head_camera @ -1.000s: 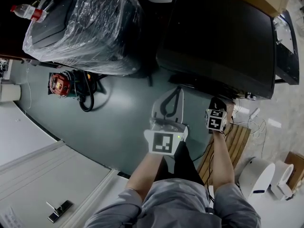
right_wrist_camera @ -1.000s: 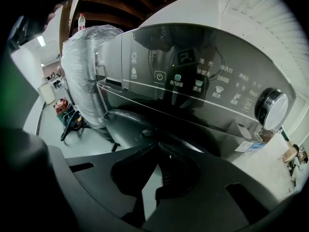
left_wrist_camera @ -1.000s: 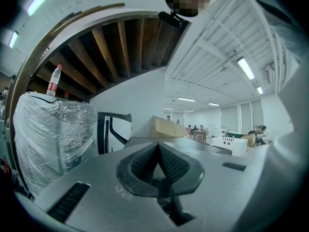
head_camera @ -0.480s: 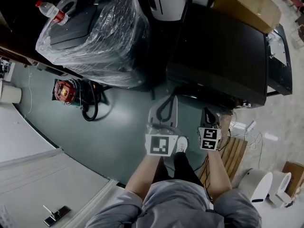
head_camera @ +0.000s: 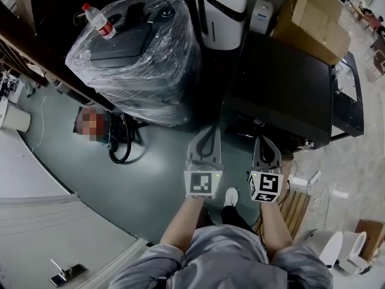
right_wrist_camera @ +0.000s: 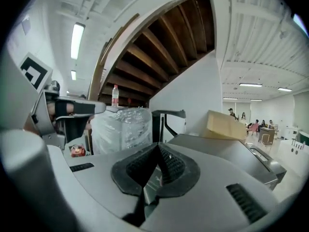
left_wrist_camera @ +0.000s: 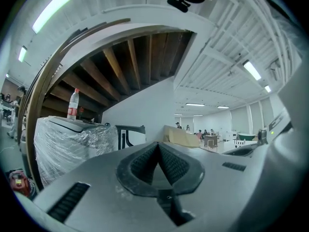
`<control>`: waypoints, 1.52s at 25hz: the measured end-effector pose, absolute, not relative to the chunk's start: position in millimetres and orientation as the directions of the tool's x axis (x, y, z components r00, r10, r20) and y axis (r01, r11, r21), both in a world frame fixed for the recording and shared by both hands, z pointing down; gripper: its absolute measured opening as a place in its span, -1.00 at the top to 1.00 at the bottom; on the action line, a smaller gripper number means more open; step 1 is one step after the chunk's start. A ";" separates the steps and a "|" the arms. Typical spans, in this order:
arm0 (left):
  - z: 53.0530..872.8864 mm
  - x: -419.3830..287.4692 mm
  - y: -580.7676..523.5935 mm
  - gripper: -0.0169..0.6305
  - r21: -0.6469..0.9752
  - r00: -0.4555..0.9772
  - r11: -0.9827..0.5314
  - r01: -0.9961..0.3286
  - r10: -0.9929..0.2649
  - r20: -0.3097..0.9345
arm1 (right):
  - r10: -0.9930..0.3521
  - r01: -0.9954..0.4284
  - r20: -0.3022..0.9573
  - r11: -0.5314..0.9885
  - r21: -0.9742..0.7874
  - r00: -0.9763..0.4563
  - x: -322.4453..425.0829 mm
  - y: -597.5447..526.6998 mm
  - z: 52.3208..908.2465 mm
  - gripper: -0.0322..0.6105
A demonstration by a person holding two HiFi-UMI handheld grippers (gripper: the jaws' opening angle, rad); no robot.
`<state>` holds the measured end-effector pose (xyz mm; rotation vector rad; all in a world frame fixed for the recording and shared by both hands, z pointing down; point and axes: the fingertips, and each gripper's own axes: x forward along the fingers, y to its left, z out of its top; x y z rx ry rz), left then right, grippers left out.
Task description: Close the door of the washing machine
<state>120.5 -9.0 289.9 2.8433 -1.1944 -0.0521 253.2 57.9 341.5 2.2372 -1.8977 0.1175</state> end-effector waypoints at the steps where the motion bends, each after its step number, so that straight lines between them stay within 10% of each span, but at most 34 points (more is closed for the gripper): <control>1: 285.3 115.4 -9.1 0.95 0.066 0.695 -0.694 -0.717 -0.719 -0.014 | -0.970 -0.983 0.172 -0.153 0.102 0.169 249.0 56.6 330.9 0.90; 38: 247.4 72.6 -1.4 0.95 0.006 0.678 -0.678 -0.735 -0.735 -0.036 | -0.992 -0.992 0.042 -0.122 0.019 0.122 195.0 56.0 253.5 0.90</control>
